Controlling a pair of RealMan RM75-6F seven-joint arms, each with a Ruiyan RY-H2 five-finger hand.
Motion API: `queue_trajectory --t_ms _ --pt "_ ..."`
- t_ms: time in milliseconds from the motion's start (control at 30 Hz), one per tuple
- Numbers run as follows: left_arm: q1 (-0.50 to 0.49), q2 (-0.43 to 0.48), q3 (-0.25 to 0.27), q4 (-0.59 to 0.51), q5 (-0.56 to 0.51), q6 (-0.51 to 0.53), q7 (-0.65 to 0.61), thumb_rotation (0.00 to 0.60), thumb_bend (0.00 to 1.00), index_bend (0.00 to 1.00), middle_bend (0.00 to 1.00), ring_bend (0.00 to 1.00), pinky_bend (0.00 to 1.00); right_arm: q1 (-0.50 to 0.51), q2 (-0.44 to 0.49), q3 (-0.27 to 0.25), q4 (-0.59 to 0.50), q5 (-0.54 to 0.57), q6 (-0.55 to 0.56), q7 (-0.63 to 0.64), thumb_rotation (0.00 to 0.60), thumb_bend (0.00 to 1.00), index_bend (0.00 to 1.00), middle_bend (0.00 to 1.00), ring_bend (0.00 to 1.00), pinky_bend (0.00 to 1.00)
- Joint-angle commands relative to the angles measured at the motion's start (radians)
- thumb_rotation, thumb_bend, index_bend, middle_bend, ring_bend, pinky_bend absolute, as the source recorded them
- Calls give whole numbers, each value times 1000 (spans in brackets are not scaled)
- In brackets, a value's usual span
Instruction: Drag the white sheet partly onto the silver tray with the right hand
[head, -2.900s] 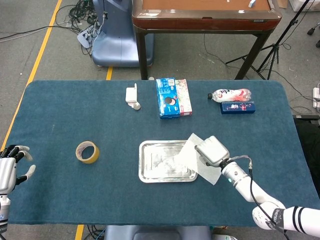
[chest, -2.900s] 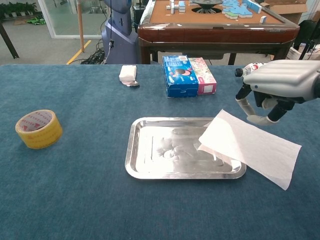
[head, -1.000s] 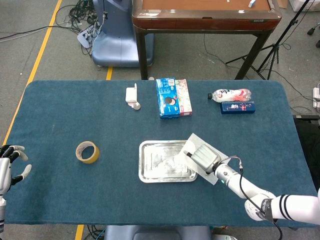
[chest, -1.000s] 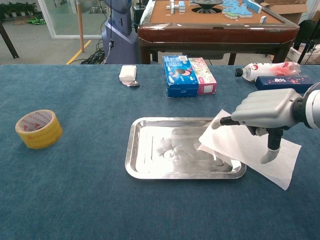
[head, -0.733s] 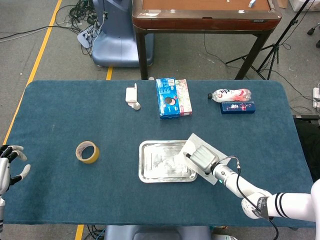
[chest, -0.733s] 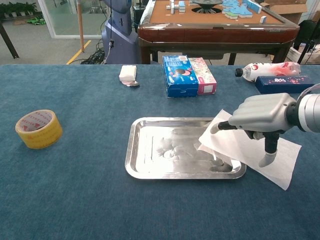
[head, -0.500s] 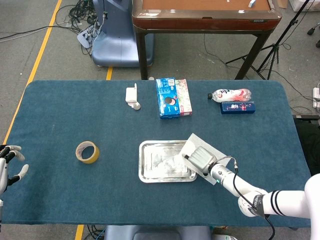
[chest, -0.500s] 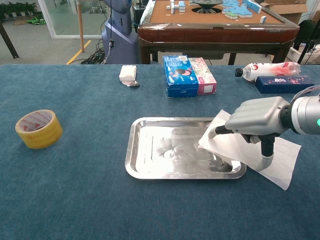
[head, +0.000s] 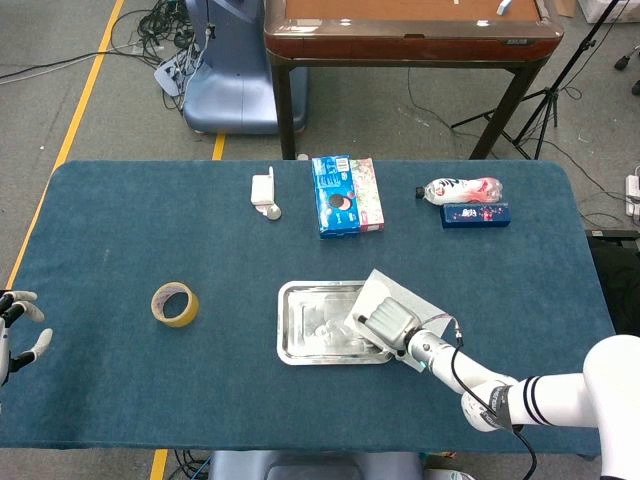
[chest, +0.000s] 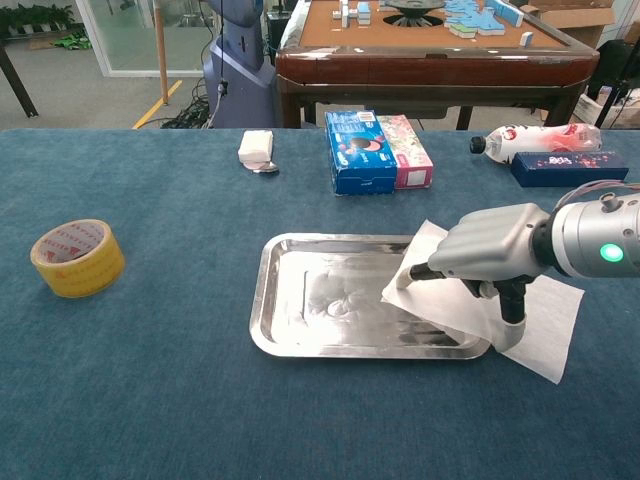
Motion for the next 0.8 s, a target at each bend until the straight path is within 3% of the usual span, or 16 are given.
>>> queue_trajectory --t_ms 33,500,800 --pt "2 2 0 -2 1 3 -1 600 249 556 358 233 321 12 -6 -4 -2 12 2 4 600 114 0 1000 942 907" --pt "5 4 -3 -4 1 7 -3 600 249 556 359 233 321 73 42 -30 -67 61 0 39 600 114 0 1000 942 907" --pt "3 1 0 -5 3 2 5 600 249 556 358 233 321 52 150 -40 -167 -6 68 91 600 115 3 1000 933 906"
